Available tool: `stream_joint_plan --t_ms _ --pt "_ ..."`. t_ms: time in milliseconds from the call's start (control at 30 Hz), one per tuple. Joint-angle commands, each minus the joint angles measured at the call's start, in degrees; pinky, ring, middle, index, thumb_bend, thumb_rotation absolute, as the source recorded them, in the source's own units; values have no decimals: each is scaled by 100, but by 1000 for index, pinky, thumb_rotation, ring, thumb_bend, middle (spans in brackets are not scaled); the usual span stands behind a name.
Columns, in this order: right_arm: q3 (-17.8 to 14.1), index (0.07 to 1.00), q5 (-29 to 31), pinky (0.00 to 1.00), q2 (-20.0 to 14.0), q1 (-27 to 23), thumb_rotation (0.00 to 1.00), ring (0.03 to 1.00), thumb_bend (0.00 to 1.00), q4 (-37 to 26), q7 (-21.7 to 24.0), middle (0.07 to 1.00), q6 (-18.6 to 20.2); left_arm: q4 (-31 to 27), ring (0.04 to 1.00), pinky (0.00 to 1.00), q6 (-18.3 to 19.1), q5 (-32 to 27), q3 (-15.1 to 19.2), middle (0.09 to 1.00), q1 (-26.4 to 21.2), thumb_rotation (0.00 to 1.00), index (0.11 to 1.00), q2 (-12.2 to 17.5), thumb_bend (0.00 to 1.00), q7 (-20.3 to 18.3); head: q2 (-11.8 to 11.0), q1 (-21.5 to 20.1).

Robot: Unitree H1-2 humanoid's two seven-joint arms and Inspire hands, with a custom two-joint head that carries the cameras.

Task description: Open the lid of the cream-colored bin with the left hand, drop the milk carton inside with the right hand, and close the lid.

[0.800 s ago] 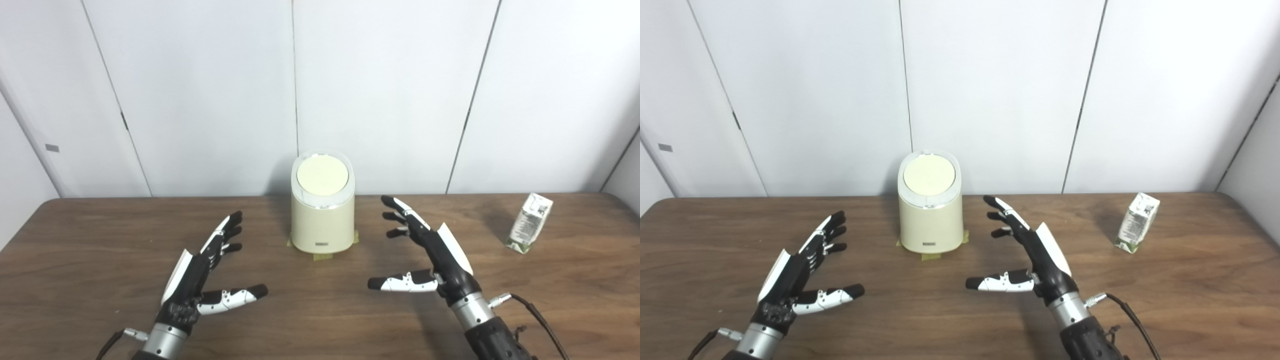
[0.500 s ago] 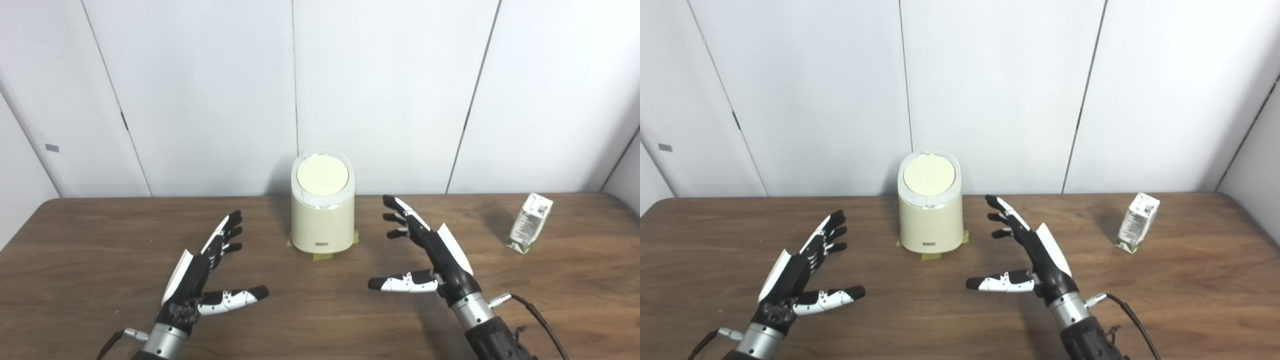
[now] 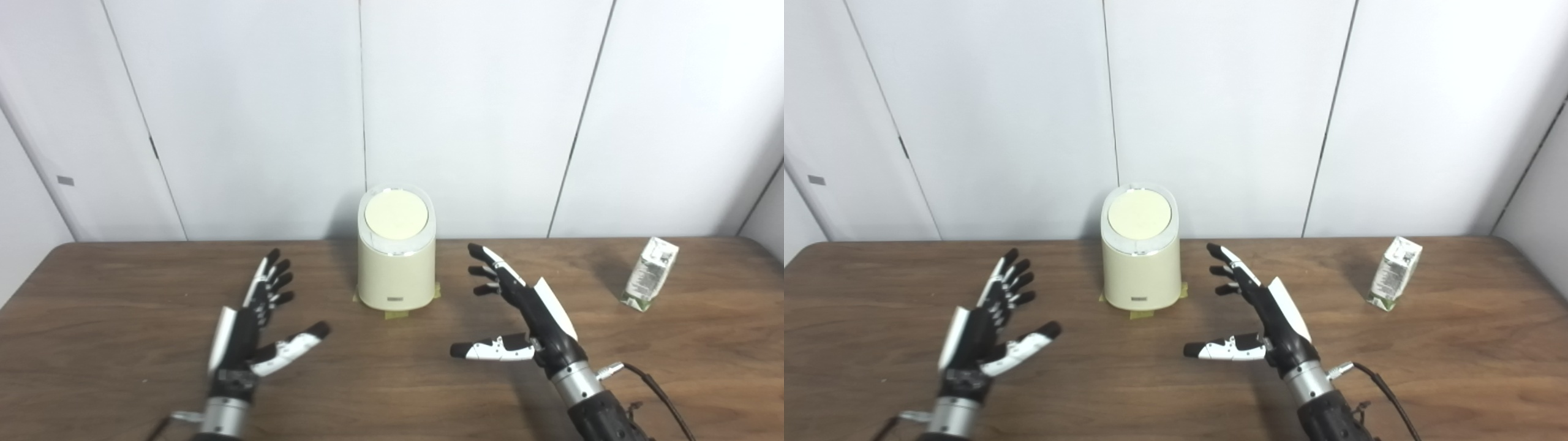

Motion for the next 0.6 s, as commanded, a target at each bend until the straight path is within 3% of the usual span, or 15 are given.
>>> stream_joint_plan --t_ms 0,200,300,567 --pt "-19 920 2 708 23 -262 265 838 862 -29 -126 915 -247 -221 985 926 84 157 -1 992 -424 404 1000 60 913 133 -96 14" --pt "4 906 -2 682 102 -285 260 818 789 111 -224 893 -361 -122 996 939 290 503 -121 1000 -917 405 1000 163 893 136 -253 3" --pt "21 900 -38 663 104 -296 242 814 815 110 -233 888 -379 -15 994 970 608 963 -197 991 -1225 405 1000 262 891 251 -280 -3" --pt "15 908 68 682 86 -316 213 822 878 157 -187 896 -395 -33 985 975 1475 1260 -191 967 -1837 441 1000 308 845 345 -304 23"
